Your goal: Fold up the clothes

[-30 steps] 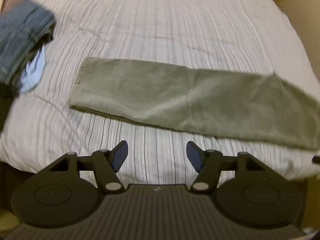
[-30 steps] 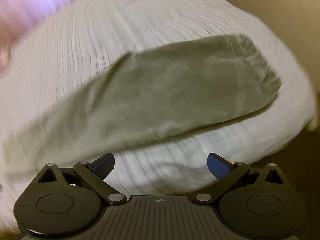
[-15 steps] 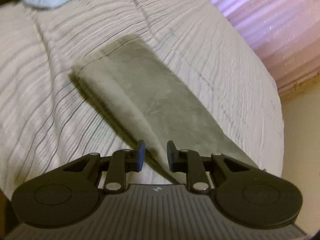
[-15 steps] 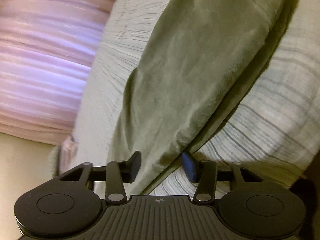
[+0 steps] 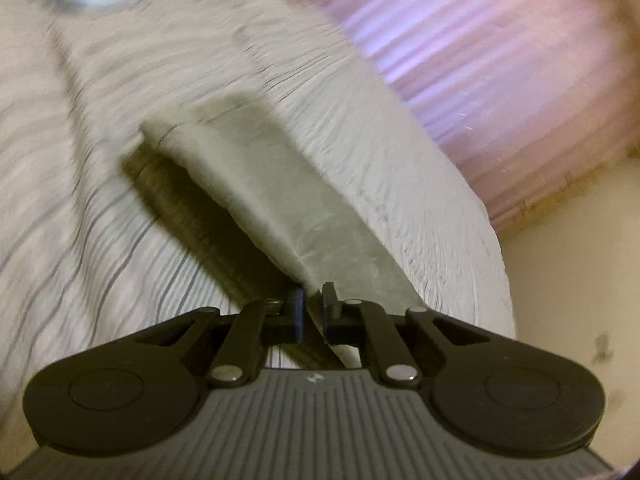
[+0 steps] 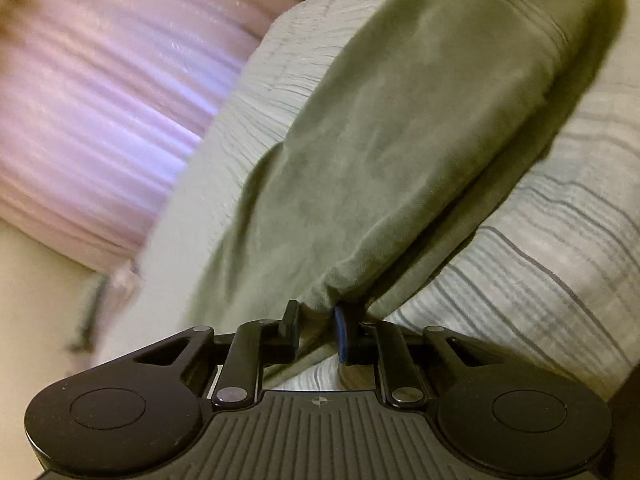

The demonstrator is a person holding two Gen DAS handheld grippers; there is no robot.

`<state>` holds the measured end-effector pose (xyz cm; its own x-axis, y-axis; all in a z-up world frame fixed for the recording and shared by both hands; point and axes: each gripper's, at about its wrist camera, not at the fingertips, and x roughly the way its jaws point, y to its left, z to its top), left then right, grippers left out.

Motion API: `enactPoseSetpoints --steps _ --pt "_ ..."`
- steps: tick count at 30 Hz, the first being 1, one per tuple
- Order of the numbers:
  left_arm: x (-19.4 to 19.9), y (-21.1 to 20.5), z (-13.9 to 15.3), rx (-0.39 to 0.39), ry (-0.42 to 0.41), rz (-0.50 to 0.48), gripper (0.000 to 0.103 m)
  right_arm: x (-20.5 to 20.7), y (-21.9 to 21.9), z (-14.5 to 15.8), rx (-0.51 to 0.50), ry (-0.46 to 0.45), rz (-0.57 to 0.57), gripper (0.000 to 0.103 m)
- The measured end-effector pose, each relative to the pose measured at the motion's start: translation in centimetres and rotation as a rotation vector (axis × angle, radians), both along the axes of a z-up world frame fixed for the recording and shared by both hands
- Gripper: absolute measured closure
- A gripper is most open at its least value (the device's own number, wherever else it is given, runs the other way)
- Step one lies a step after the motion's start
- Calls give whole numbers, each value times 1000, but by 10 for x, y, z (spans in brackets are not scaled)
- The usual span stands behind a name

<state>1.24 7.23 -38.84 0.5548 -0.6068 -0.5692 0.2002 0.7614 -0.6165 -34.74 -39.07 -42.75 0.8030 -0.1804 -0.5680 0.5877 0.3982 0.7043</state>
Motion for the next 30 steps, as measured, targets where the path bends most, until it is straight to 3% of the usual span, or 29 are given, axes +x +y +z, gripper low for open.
enactPoseSetpoints --steps 1,3,5,8,11,14,17,19,22,26,29,30 --pt "-1 -2 -4 31 4 -1 95 2 9 10 -64 45 11 73" --pt "-5 -1 -11 26 39 30 94 7 30 31 -225 133 32 35" --pt "-13 1 -1 52 15 44 93 14 57 50 -418 196 73 35" --pt "-36 0 24 131 -95 54 92 37 91 56 -577 239 181 35" --pt "-56 -21 37 157 -207 -67 92 60 106 43 -630 258 228 35" --pt "-55 -45 28 199 -240 -118 91 75 110 24 -655 300 230 35" --pt "-42 -35 8 239 -205 -43 91 59 110 13 -634 301 235 35" --pt "-31 -14 -1 245 -182 34 100 59 102 10 -616 301 240 35" --pt "-14 27 -7 213 -136 158 100 60 100 13 -610 319 240 35" --pt "-3 61 -6 114 -28 281 99 64 115 32 -624 324 219 35" --pt "-11 64 -4 -34 40 239 95 76 132 42 -647 283 244 32" --pt "-14 61 -6 -85 68 222 88 82 139 42 -654 277 260 18"
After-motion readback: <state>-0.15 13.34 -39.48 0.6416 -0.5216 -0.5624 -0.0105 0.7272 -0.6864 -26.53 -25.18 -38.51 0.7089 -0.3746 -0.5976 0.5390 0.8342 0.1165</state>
